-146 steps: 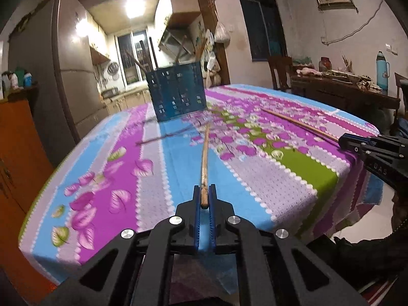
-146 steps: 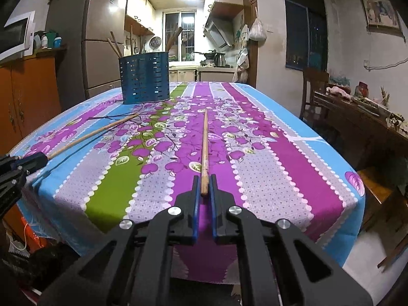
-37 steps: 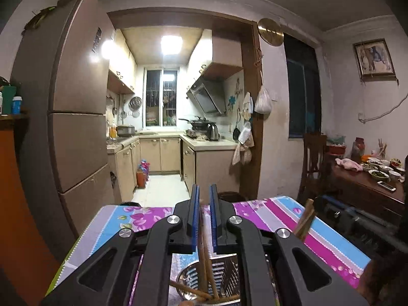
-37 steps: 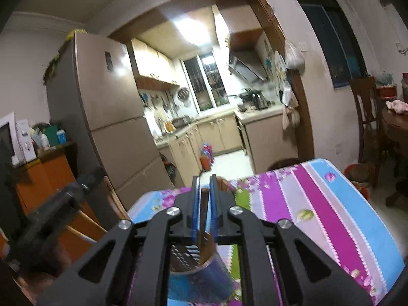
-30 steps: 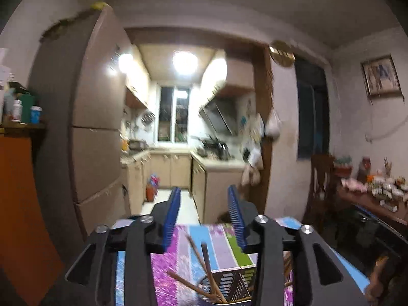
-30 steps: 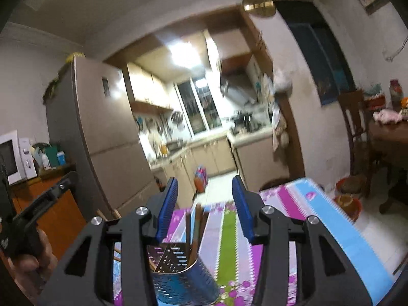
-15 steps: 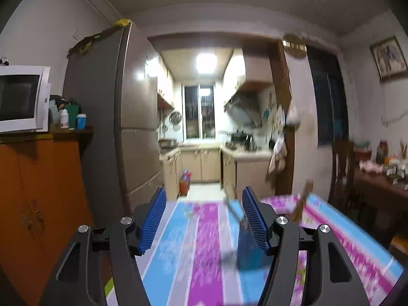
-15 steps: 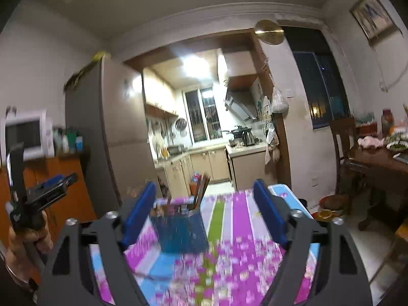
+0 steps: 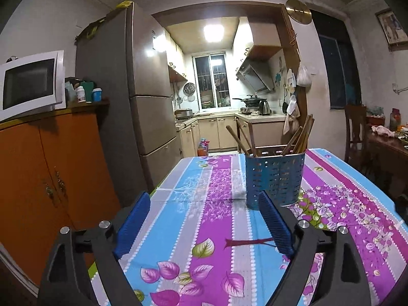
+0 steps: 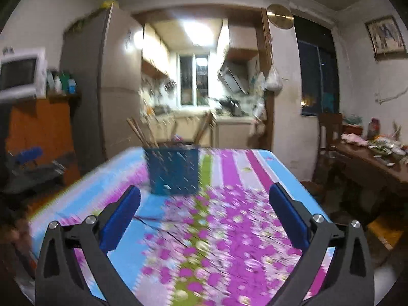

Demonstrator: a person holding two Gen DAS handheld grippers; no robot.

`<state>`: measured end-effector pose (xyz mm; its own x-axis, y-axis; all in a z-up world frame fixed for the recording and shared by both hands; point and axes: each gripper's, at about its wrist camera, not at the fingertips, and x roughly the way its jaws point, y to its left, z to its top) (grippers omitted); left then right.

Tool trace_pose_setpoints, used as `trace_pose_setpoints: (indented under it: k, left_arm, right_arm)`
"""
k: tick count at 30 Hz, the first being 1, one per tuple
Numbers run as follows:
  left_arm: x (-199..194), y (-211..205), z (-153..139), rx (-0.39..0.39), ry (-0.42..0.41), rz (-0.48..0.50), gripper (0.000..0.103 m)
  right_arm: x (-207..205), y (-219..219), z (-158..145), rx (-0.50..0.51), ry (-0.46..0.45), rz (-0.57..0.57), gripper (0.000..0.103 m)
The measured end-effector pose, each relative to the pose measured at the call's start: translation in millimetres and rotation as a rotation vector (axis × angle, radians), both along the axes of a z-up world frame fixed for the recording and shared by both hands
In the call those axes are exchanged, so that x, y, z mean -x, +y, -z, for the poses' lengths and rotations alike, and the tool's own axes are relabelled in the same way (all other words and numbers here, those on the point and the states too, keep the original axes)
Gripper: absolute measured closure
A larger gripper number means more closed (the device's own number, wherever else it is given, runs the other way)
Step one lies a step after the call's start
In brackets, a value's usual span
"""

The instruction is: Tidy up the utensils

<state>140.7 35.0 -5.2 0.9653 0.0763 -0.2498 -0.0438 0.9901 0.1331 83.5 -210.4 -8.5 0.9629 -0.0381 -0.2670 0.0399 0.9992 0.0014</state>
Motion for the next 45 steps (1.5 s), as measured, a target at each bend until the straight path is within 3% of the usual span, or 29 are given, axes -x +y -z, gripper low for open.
trace_pose_setpoints:
  k: [4,10,17,25,32,35,45]
  left_arm:
    - [5,-1,-1,0.01,0.003,0.002,0.005]
    - [14,-1,-5,0.027,-0.012,-0.002,0.005]
    - [20,0,-7,0.067,0.013,-0.016,0.005]
    - [21,-18,1,-0.033,0.003,0.009,0.005]
    - [11,-18,6,0.027,0.076,0.055,0.005]
    - [11,-20,7,0.039,0.085,0.066,0.013]
    - [9,-29,17,-0.014,0.107,0.105,0.013]
  right_arm:
    - [4,1,7,0.049,-0.013,0.049,0.006]
    - [10,1,7,0.102,-0.041,0.111,0.006]
    - [11,-5,4,0.07,-0.037,0.109,0.006]
    - [13,-6,4,0.076,-0.033,0.116,0.006]
    - [15,-13,5,0.066,-0.029,0.13,0.006]
    - [14,-16,6,0.063,-0.023,0.133,0.006]
    - [12,-17,8,0.06,-0.015,0.136,0.006]
